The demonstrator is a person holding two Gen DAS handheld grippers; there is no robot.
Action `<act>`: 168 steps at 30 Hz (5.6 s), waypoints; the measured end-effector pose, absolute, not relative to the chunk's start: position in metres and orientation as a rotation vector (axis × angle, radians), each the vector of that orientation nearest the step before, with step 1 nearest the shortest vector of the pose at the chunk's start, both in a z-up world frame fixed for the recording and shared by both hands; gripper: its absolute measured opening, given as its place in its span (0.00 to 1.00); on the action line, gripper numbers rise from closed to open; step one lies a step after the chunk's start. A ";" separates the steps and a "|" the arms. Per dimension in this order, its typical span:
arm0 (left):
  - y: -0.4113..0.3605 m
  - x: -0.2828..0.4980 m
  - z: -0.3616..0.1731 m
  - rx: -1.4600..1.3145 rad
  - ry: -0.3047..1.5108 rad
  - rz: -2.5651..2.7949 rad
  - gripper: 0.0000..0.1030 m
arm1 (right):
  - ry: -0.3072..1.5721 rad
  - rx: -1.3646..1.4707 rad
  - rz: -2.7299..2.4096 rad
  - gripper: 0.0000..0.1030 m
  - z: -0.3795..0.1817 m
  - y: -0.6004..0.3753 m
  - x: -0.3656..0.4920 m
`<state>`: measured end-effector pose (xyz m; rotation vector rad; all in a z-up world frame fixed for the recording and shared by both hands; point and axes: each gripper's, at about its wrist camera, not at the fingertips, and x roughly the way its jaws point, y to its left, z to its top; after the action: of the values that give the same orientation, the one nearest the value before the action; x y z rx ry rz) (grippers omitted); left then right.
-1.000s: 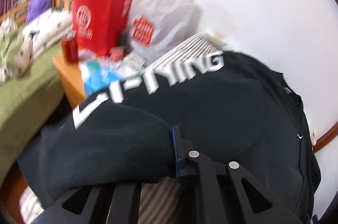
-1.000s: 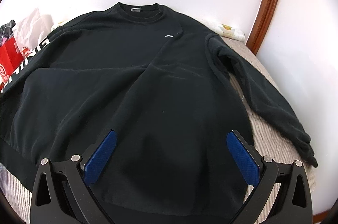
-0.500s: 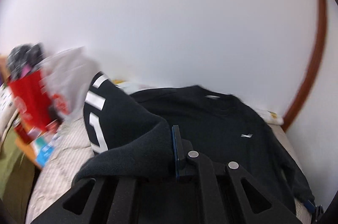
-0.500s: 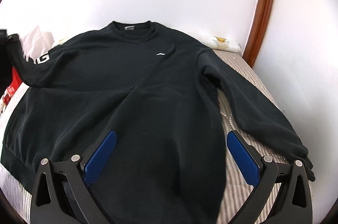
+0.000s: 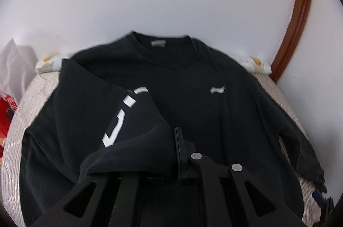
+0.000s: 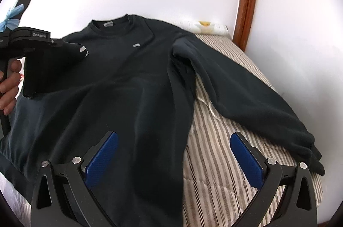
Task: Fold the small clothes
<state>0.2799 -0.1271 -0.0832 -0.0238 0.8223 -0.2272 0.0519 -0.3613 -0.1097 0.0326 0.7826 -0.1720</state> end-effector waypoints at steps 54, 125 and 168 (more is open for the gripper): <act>0.103 0.152 -0.166 -0.057 0.903 0.055 0.77 | 0.685 0.006 -0.078 0.08 -0.070 -0.283 0.226; 0.106 0.089 -0.121 -0.096 0.893 -0.013 0.48 | 0.719 -0.074 -0.039 0.53 -0.082 -0.241 0.109; 0.129 0.189 -0.139 -0.042 0.938 0.103 0.50 | 0.733 -0.144 0.217 0.53 -0.075 -0.145 0.278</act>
<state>0.1893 0.1287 -0.1394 -0.0418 0.9384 0.1032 0.2781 -0.1450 -0.0753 -0.1440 0.7333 0.2165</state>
